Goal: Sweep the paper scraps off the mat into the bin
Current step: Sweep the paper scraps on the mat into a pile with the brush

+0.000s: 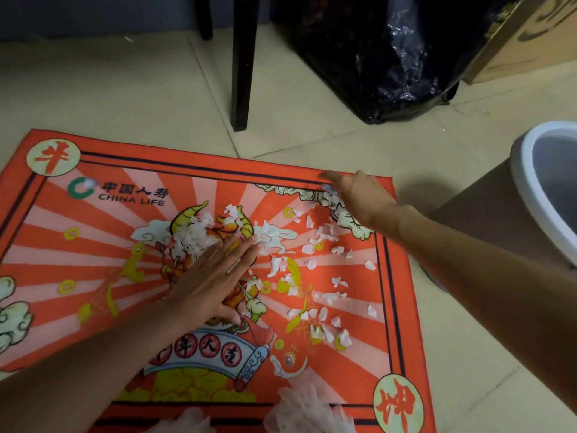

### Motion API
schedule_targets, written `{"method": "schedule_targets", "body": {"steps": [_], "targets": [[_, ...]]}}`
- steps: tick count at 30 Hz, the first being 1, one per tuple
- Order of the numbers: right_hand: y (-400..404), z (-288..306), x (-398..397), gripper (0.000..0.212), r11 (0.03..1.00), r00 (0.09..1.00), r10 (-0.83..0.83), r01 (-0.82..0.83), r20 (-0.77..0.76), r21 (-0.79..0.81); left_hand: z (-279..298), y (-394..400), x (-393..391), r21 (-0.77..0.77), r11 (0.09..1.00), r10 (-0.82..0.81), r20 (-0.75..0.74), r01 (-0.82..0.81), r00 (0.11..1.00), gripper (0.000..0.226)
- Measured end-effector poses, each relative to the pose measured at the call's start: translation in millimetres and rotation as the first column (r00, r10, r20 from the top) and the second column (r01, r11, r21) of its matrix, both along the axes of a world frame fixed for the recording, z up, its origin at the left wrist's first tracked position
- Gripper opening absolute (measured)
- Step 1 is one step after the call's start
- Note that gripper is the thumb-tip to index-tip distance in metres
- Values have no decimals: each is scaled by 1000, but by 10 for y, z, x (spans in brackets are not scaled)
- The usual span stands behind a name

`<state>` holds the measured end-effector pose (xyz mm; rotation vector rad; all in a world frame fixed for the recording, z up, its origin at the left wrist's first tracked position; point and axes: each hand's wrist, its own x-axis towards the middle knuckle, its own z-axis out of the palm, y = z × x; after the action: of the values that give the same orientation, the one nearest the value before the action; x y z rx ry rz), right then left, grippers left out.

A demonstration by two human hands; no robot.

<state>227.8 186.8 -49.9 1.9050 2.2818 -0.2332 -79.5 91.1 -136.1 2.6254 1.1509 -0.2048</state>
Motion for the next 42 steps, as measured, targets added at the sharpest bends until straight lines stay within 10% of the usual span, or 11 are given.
{"method": "schedule_targets", "body": {"steps": [23,42], "targets": [[-529,335,-619,106,983,983,184,-184,8,-9,150,40,248,-27,995,95,46,-94,994,137],[63,75,-43,71,996,997,-76,76,-22,34,53,208,296,-84,995,50,-106,-59,993,125]]}}
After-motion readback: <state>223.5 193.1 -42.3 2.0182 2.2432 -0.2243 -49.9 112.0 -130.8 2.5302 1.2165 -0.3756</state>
